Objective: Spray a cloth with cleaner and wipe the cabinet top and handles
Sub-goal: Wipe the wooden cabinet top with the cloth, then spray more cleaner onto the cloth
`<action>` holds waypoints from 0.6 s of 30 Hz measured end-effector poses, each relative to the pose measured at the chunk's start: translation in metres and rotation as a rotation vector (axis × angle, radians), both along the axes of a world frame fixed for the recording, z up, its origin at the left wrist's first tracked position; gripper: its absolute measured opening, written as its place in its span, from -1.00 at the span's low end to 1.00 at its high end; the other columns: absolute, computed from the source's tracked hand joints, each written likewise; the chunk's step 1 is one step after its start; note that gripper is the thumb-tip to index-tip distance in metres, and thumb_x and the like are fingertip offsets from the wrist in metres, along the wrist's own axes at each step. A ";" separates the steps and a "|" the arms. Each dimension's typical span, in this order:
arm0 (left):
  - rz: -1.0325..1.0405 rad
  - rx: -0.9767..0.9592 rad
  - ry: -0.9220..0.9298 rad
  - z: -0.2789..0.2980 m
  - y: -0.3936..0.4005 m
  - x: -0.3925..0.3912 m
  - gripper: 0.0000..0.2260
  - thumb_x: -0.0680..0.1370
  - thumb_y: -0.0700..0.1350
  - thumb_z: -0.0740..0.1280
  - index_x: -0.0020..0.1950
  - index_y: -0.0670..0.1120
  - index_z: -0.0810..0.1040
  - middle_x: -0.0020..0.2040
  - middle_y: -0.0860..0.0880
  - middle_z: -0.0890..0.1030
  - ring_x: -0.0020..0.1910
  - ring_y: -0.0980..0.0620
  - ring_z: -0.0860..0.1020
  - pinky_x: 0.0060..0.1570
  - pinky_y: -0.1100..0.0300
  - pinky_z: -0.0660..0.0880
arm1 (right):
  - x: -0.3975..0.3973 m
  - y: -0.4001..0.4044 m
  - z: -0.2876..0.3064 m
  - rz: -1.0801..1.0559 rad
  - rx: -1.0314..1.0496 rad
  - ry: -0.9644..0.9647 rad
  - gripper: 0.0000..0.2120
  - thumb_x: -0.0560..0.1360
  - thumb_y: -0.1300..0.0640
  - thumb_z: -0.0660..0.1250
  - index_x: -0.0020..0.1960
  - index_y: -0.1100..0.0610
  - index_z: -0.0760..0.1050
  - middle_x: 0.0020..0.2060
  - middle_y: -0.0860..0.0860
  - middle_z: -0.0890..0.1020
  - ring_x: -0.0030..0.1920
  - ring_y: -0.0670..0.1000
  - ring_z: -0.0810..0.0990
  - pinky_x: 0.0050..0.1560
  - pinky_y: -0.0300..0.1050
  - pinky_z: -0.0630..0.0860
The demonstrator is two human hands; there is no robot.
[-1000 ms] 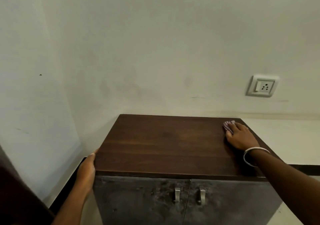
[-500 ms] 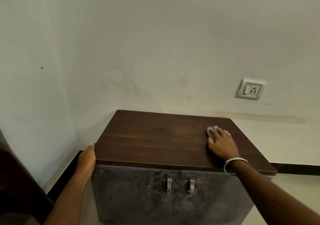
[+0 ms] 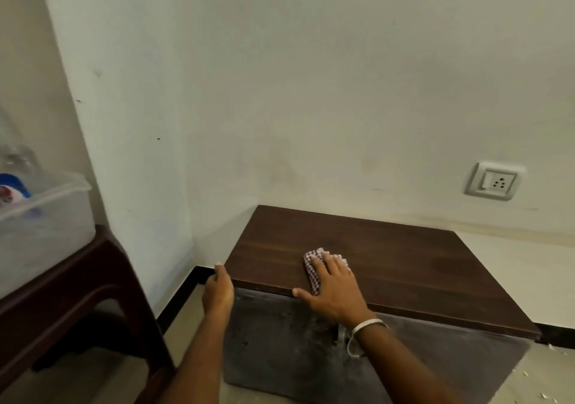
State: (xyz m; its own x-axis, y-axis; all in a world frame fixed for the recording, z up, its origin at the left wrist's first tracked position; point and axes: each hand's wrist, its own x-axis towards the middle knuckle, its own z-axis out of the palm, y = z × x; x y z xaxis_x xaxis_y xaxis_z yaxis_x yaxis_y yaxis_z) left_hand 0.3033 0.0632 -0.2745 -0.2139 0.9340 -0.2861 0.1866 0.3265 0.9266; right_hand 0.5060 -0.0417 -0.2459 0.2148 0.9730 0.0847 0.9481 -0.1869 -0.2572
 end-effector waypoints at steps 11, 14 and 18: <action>-0.119 -0.050 0.150 0.011 -0.003 -0.030 -0.55 0.67 0.02 0.04 0.33 -0.30 0.46 0.34 -0.29 0.47 0.32 -0.24 0.44 0.24 0.07 0.35 | -0.102 0.049 0.001 0.298 0.007 -0.083 -0.20 0.52 0.03 0.32 0.58 -0.01 -0.10 0.58 0.02 -0.08 0.56 0.15 -0.15 0.53 0.09 -0.16; -0.152 -0.016 0.181 0.016 -0.002 -0.044 -0.65 0.60 -0.11 0.16 0.29 -0.27 0.50 0.29 -0.26 0.53 0.26 -0.21 0.49 0.23 0.05 0.40 | -0.124 0.063 -0.001 0.359 0.040 -0.060 -0.26 0.53 0.06 0.28 0.58 -0.01 -0.06 0.57 0.02 -0.03 0.56 0.12 -0.12 0.54 0.08 -0.14; -0.225 0.089 0.242 0.039 -0.005 -0.065 -0.59 0.55 -0.21 0.21 0.41 -0.17 0.40 0.39 -0.16 0.45 0.35 -0.14 0.43 0.31 0.08 0.37 | -0.144 0.078 0.010 0.444 0.064 0.053 -0.35 0.53 0.16 0.27 0.55 0.07 0.08 0.54 0.04 0.12 0.55 0.11 0.03 0.55 0.04 -0.03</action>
State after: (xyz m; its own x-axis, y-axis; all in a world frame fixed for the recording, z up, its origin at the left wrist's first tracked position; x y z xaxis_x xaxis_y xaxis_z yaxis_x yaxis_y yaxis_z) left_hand 0.2380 0.0581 -0.2352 -0.0511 0.9845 -0.1679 0.4629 0.1724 0.8695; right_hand 0.3623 0.0363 -0.2360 -0.2170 0.9649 0.1479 0.9179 0.2533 -0.3056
